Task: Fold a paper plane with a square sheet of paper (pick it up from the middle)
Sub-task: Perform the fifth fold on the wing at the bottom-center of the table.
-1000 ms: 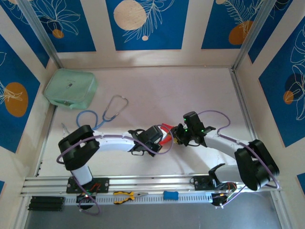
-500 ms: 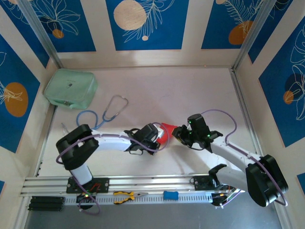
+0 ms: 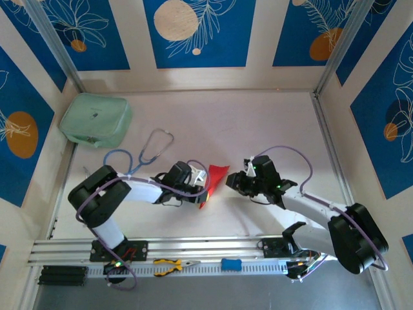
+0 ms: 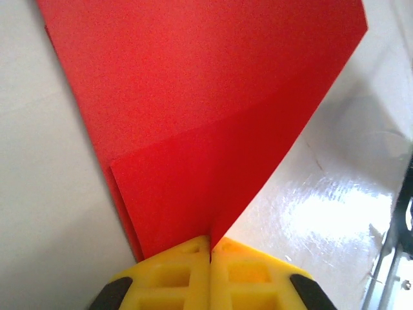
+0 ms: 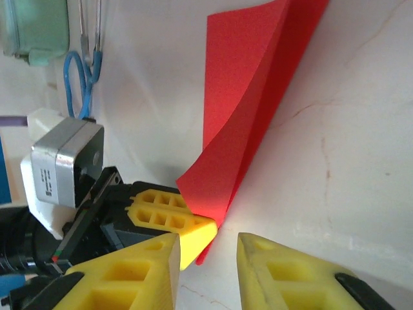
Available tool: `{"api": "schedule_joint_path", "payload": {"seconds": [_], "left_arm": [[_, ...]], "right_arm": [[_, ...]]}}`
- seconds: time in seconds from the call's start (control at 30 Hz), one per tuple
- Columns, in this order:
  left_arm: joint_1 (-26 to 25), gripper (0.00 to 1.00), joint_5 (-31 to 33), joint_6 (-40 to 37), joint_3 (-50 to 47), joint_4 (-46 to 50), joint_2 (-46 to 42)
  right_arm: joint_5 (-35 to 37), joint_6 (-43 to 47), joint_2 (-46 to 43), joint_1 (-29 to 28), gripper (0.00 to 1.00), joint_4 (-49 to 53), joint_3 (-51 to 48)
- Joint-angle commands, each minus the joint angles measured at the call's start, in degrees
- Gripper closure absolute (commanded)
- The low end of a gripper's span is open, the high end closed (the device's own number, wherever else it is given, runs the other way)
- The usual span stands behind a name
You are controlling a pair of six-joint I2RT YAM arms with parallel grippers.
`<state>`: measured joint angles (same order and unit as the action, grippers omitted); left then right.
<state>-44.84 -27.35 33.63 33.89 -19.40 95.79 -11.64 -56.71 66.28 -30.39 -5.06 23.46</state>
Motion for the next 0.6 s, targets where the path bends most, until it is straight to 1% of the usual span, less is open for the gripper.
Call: {"api": "schedule_joint_path", "payload": {"seconds": [0.0,0.07,0.2,0.33,0.57], "left_arm": [[1.39,1.0,-5.74,1.66,-1.34,-4.69,0.91],[2.11,1.0,-6.95,2.13,-1.96,-6.77,1.12],[3.09,1.0,-11.54,4.06,-2.3,-11.82,2.75],[3.54,1.0,-12.99,5.51,-2.73,-15.02,4.49],[4.28,1.0,-13.89,7.05,-3.57,-17.85,5.81]], "right_arm": [[-3.64,2.6,2.32,-1.14,0.71,-3.54,0.79],[-3.95,3.17,3.82,-1.76,0.72,-4.33,1.46],[-4.29,3.43,6.41,-2.51,0.74,-5.55,2.54],[-6.02,3.83,8.88,-3.21,0.76,-7.13,3.69],[-6.55,4.44,12.48,-4.06,0.78,-7.77,5.57]]}}
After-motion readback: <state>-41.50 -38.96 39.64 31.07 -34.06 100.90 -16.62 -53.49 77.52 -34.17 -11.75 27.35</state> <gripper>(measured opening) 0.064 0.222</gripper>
